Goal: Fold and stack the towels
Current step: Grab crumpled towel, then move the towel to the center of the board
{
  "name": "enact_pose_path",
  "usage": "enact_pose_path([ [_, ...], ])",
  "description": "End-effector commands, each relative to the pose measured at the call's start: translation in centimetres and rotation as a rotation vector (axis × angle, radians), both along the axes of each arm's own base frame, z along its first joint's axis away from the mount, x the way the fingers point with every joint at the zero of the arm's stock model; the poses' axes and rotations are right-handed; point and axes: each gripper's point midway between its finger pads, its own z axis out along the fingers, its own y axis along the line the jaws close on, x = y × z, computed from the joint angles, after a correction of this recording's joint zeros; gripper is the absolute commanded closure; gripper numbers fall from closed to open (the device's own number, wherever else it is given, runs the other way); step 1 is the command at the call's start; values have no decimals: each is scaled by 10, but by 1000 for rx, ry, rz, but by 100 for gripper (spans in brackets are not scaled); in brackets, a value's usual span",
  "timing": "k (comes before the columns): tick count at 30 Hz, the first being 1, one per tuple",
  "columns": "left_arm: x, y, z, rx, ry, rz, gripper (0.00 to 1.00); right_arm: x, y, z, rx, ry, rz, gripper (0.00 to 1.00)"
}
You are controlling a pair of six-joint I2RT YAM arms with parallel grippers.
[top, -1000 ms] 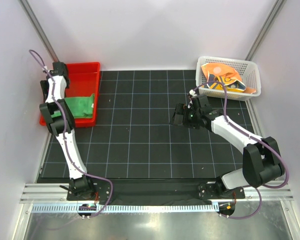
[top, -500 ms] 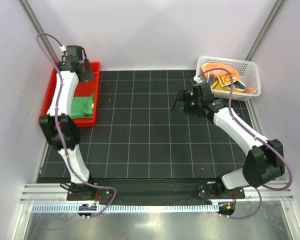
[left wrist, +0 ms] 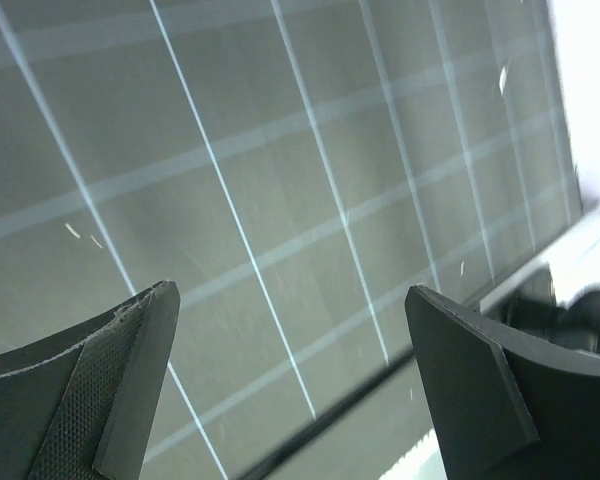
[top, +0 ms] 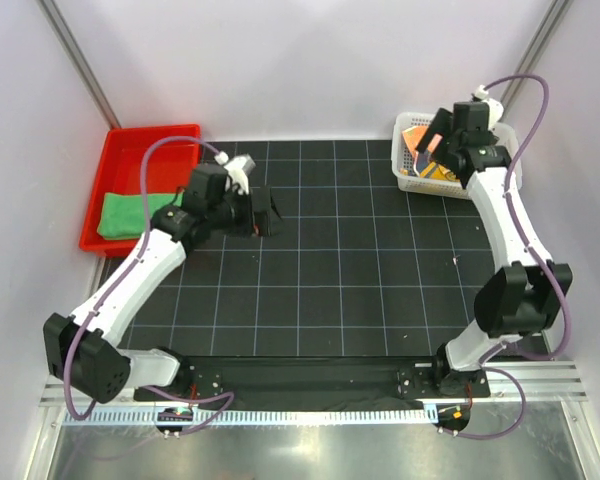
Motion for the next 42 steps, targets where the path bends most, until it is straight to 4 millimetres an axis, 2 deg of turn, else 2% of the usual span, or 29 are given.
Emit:
enact_pose_path([
  [1,-14,-19,-14,-83,32,-93,0,19,-64,-7,-44,13,-126,1],
  [2,-21,-25,-18,-94,62,-137,0,24,-71,-12,-30,23,-138,2],
  [3,-22,-24,-21,-87,72,-139,0,31,-80,-32,-15,69,-154,3],
  [4,-22,-24,-22,-84,74,-141,0,37,-92,-30,-11,62,-174,5],
  [6,-24,-26,-18,-93,67,-152,1,48,-104,-41,-13,78,-185,6],
  [9,-24,-26,-19,-91,65,-156,0,68,-131,-75,-17,137,-232,10],
  [11,-26,-25,-23,-83,78,-161,1,74,-149,-87,34,140,-283,13],
  [14,-26,-26,-28,-76,99,-163,1,96,-158,-108,124,113,-292,15],
  [15,-24,-26,-28,-73,95,-162,0,103,-157,-111,145,99,-283,16],
  [16,-24,-26,-30,-70,103,-164,0,112,-152,-124,188,99,-263,18],
  [17,-24,-26,-31,-68,102,-163,0,119,-152,-125,200,79,-256,19],
  [18,-23,-26,-32,-64,105,-159,1,127,-153,-121,207,59,-251,26],
  [20,-21,-25,-35,-55,110,-156,0,135,-151,-134,226,70,-236,39],
  [21,-21,-25,-36,-50,113,-155,1,138,-152,-135,224,71,-237,48],
  [22,-20,-25,-37,-48,117,-155,0,141,-153,-125,220,50,-236,64],
  [25,-20,-25,-38,-46,120,-154,0,142,-156,-91,189,-14,-223,91],
  [26,-20,-24,-37,-47,117,-152,1,142,-150,-57,192,-83,-185,98],
  [29,-16,-20,-37,-37,114,-112,0,134,-137,3,190,-198,-105,99],
  [30,-16,-19,-37,-36,116,-102,0,123,-124,43,198,-264,-57,99],
  [32,-12,-15,-37,-35,123,-70,0,107,-113,78,206,-318,-21,99],
  [33,-10,-15,-36,-45,130,-56,0,89,-99,111,214,-367,26,99],
  [35,-5,-13,-34,-98,159,-27,0,68,-77,132,241,-389,101,99],
  [36,-2,-11,-34,-126,176,-20,1,46,-56,159,256,-431,184,99],
  [37,5,-7,-29,-177,193,11,0,32,-41,172,279,-452,233,99],
  [38,4,-8,-25,-226,220,-13,0,22,-23,169,311,-435,281,99],
  [39,5,-8,-23,-260,234,-21,1,-7,2,191,337,-469,379,99],
  [40,11,-2,-19,-283,231,-2,0,-20,19,196,368,-473,437,99],
  [41,12,1,-13,-283,207,-17,0,-48,54,200,441,-476,559,99],
  [42,14,4,-12,-277,207,-2,1,-48,68,174,485,-407,599,99],
])
